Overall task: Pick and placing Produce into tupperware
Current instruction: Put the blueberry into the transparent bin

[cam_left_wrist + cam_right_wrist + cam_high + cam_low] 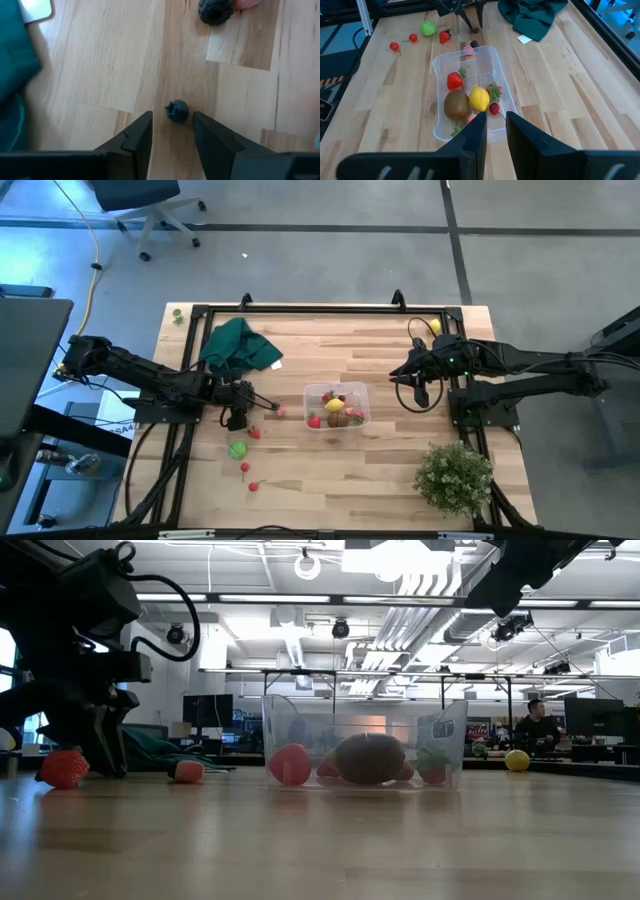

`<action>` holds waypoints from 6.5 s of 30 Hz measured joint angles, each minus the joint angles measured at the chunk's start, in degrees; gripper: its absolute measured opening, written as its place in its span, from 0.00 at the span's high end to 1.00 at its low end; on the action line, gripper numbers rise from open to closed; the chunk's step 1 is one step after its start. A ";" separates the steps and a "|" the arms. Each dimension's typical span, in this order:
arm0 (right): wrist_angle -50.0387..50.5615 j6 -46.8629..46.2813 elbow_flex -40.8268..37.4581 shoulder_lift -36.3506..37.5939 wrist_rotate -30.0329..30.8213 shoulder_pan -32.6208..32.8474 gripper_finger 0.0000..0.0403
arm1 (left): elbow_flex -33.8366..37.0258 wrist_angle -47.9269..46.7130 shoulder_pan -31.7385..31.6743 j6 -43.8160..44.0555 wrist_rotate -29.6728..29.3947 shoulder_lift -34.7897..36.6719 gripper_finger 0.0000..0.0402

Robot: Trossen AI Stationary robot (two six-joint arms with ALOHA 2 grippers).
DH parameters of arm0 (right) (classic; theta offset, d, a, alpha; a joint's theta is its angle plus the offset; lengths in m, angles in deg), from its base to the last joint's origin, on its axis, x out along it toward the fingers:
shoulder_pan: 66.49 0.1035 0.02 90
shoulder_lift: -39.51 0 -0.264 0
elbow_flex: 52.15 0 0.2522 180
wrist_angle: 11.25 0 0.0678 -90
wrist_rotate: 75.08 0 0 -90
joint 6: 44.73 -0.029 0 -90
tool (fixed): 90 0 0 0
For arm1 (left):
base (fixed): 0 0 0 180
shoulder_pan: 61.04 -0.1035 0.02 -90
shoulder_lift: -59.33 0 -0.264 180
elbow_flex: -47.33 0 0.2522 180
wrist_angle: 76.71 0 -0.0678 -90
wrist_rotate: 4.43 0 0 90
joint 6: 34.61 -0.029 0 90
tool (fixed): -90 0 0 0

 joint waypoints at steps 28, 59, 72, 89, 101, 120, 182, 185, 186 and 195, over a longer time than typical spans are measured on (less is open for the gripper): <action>0.00 0.00 0.00 0.01 0.01 0.00 0.85 | -0.15 3.43 -0.04 1.74 4.83 -3.84 0.70; 0.00 0.00 0.00 0.01 0.01 0.00 0.85 | 0.04 4.49 0.00 3.69 5.44 -3.75 0.81; 0.01 0.00 0.00 0.00 0.01 0.00 0.85 | -5.15 5.66 -0.01 1.56 4.82 -3.86 0.87; 0.02 0.00 0.00 0.01 0.02 0.00 0.85 | -16.84 3.64 0.00 -4.14 2.09 -3.77 0.86; 0.01 0.00 0.01 0.01 0.00 0.00 0.85 | -18.82 2.34 0.00 -4.28 1.83 -3.75 0.86; 0.00 0.00 0.01 0.00 0.02 0.00 0.85 | -18.82 1.59 0.00 -4.04 1.79 -3.73 0.86; 0.04 0.00 0.04 -0.01 0.01 0.00 0.85 | -64.68 -7.00 -1.28 -28.35 14.26 -52.00 0.86; -0.03 0.00 0.04 -0.03 0.01 0.00 0.85 | -65.05 -8.04 -1.90 -28.47 15.09 -52.49 0.86; 0.07 0.00 0.04 -0.03 0.00 0.00 0.85 | -65.26 -6.97 -1.98 -28.46 15.10 -52.48 0.86; 0.00 0.00 0.04 0.01 0.00 0.00 0.85 | -65.29 -7.81 -3.84 -28.01 15.82 -52.34 0.86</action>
